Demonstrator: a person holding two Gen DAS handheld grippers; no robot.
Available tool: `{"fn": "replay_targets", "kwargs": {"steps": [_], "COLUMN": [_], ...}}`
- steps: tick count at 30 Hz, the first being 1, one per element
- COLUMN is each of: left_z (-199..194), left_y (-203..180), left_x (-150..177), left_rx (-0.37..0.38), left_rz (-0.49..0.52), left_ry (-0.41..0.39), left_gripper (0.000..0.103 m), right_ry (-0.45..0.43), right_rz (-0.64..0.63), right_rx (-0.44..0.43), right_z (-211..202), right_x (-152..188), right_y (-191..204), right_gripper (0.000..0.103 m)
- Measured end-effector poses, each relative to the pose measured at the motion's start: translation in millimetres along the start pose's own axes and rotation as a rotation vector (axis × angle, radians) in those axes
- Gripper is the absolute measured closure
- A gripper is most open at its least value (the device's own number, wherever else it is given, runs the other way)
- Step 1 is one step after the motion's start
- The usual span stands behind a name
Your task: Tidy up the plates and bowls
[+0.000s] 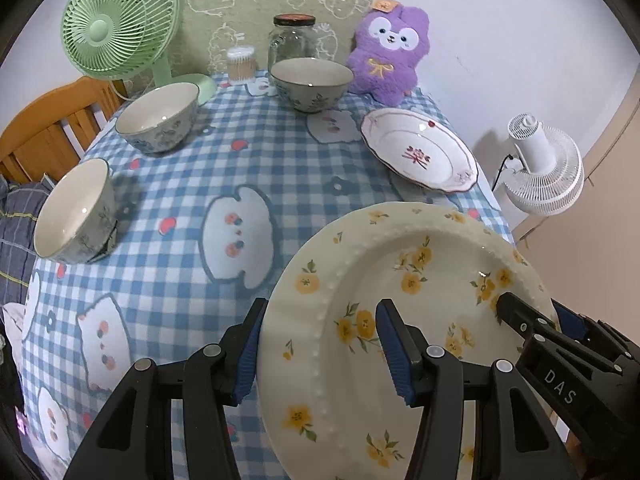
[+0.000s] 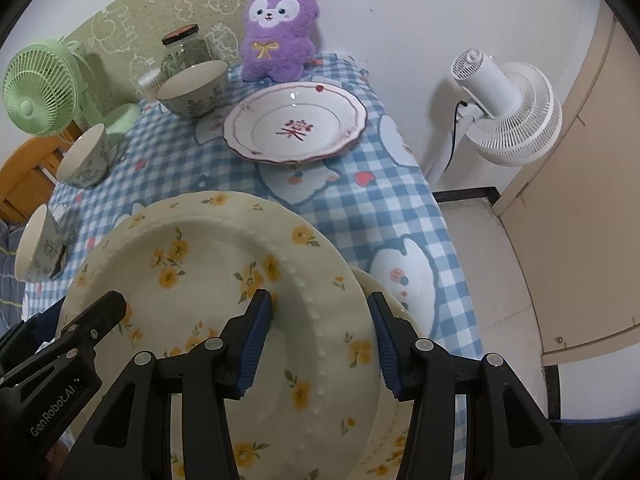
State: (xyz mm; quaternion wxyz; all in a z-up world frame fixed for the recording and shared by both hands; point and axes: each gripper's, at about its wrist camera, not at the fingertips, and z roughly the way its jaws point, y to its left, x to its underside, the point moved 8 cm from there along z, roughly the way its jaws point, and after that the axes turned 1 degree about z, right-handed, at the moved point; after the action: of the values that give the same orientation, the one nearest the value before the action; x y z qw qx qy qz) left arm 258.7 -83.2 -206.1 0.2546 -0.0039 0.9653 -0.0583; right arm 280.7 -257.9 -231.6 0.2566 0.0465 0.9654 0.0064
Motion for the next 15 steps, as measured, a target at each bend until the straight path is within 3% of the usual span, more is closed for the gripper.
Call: {"fn": "replay_targets", "kwargs": {"steps": [15], "left_z": [22], "left_y": [-24], "left_x": [36], "left_rx": [-0.002], "left_rz": [-0.042], "left_ry": [0.047], "left_gripper": [0.048], "right_ry": [0.041], "right_rz": [-0.047], "right_rx": [0.012], "right_z": [19], "right_x": [24], "right_y": [-30], "right_gripper": [0.050]}}
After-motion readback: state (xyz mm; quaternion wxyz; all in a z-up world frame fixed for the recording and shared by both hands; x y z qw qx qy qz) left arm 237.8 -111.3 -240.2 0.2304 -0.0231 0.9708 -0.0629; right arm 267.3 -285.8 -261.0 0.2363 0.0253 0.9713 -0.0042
